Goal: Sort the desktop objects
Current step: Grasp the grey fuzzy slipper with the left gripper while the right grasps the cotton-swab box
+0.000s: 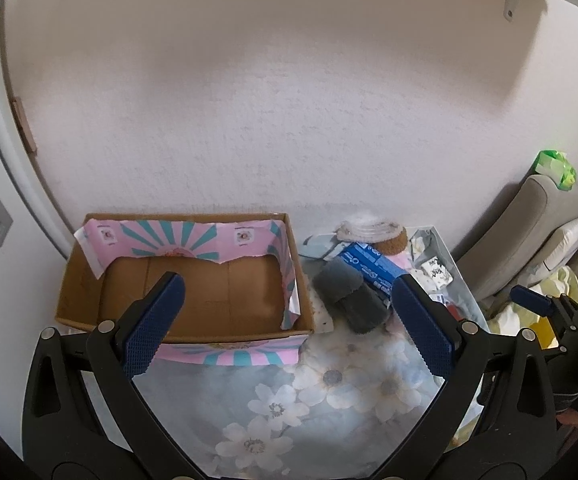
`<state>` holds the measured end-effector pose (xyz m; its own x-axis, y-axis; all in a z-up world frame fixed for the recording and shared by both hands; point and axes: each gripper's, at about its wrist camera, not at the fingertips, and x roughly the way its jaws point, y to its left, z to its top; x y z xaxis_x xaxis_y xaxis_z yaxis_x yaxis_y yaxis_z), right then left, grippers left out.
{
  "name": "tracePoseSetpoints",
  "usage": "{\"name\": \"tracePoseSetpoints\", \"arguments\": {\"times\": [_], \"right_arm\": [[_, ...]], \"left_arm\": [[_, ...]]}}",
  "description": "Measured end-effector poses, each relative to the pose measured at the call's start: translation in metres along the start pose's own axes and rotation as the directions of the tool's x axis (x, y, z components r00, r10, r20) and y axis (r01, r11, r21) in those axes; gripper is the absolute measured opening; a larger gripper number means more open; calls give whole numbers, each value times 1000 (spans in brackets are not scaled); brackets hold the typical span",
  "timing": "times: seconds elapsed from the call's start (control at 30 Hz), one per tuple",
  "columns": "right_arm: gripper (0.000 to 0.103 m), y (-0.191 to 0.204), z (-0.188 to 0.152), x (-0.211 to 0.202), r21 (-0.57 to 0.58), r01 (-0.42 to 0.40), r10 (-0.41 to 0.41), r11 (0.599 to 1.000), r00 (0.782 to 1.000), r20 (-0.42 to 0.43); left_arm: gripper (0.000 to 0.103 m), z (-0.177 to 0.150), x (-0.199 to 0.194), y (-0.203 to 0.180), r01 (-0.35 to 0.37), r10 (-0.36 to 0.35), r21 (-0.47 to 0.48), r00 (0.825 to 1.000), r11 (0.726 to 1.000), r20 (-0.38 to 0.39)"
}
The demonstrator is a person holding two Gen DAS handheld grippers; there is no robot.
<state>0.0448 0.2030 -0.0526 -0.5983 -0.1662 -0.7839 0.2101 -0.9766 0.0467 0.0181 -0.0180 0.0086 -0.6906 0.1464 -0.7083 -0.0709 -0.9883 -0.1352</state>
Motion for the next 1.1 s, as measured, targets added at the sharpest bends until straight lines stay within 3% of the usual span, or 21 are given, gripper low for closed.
{"name": "tracePoseSetpoints", "arguments": {"times": [0.37,0.57,0.9,1.1], "right_arm": [[103,-16,-5,-9,34,-2,1,999,1000,19],[103,-26,-22,-4,60,12,-12,998,1000,-15],[103,-66,-47,25,95,-12,20,995,997,-81],[103,-78,-52,64,48,-6,10,999,996,-85]], "left_arm": [[102,-4,8,-9,25,-24,21,999,999,-28],[102,-4,23,-24,29,-25,53,998,998,-62],[102,-23,92,-78,95,-72,99,974,991,-216],[93,-33,160,-107,32,-15,55,958,998,-287]]}}
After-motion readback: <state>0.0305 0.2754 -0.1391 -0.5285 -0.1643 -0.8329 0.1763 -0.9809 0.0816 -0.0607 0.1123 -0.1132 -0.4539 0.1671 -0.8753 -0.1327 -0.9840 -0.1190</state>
